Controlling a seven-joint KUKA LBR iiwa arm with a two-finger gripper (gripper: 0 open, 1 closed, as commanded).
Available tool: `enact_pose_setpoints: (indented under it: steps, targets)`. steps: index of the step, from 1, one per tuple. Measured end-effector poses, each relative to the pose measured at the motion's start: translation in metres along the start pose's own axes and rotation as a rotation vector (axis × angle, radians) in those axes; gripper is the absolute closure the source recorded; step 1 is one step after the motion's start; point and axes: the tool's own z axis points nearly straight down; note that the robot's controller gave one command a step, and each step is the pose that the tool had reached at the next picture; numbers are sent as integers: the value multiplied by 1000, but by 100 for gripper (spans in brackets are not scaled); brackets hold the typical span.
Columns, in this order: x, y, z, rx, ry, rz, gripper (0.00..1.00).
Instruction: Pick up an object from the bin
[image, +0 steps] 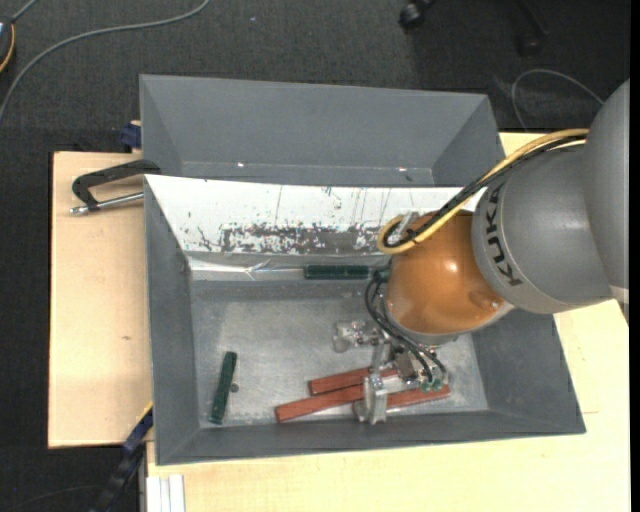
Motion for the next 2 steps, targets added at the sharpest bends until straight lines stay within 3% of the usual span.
enact_pose_setpoints:
  steps: [1, 2]
  targets:
    - [-3, 2, -5, -1, -10, -3, 100]
    - [-37, -4, -178, 1, -23, 30, 100]
